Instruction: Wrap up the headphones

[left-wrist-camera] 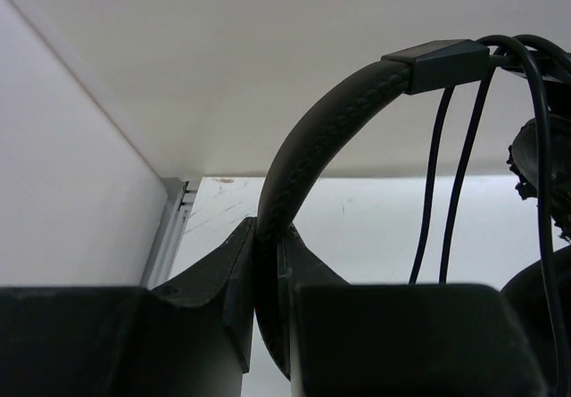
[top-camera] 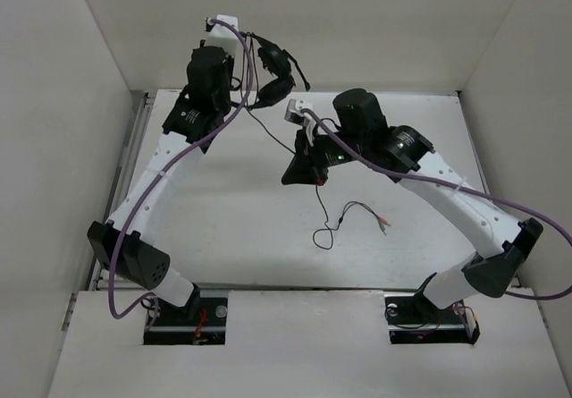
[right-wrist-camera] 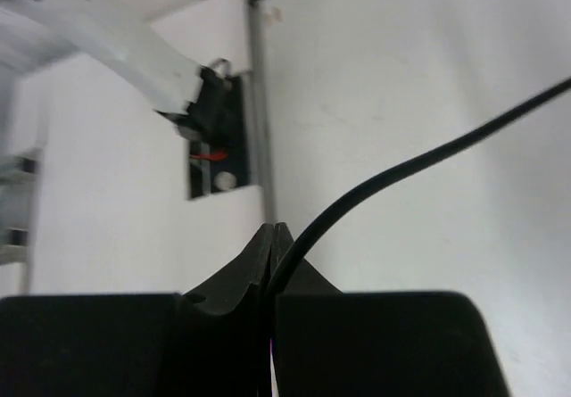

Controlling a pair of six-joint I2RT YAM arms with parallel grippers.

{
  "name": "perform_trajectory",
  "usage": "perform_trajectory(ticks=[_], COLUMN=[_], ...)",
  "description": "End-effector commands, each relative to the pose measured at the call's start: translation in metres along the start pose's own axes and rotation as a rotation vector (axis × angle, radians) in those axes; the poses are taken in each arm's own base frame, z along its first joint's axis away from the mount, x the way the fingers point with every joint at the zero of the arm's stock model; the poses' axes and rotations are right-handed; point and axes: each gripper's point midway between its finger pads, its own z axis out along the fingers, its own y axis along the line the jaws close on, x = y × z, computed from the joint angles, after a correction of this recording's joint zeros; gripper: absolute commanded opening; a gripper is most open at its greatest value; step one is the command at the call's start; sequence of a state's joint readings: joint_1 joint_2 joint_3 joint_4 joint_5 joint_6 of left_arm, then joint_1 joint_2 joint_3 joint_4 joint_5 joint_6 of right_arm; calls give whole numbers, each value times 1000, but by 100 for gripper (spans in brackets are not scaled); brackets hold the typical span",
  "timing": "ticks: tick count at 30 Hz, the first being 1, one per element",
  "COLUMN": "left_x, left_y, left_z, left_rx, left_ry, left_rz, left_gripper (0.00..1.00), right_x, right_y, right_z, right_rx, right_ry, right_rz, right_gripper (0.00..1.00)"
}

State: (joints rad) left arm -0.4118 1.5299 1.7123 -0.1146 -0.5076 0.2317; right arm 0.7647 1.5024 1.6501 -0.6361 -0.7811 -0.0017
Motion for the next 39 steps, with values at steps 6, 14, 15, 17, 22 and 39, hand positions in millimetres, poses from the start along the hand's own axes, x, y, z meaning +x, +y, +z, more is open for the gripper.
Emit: perform_trajectory(ticks=[6, 14, 15, 17, 22, 39], left_x=[3, 56, 63, 79, 90, 42], left_y=[1, -42, -47, -67, -99, -123], left_z=[-34, -59, -63, -76, -98, -134], left_rx=[69, 261, 288, 374, 514, 689], left_ry=[29, 159, 176, 215, 233, 170], left_rz=[153, 318, 321, 354, 383, 216], left_gripper=[2, 3, 3, 3, 3, 2], right_x=[-2, -65, -73, -90, -113, -74], right_y=[-89, -150, -153, -155, -158, -225], right_z=[-76, -144, -151, -159, -168, -203], right_rx=[579, 1047, 1087, 1141, 1220, 1322], right_ry=[243, 216, 203, 174, 139, 128], right_rz=[-420, -619, -633, -663, -721, -519], right_gripper=[0, 0, 0, 0, 0, 0])
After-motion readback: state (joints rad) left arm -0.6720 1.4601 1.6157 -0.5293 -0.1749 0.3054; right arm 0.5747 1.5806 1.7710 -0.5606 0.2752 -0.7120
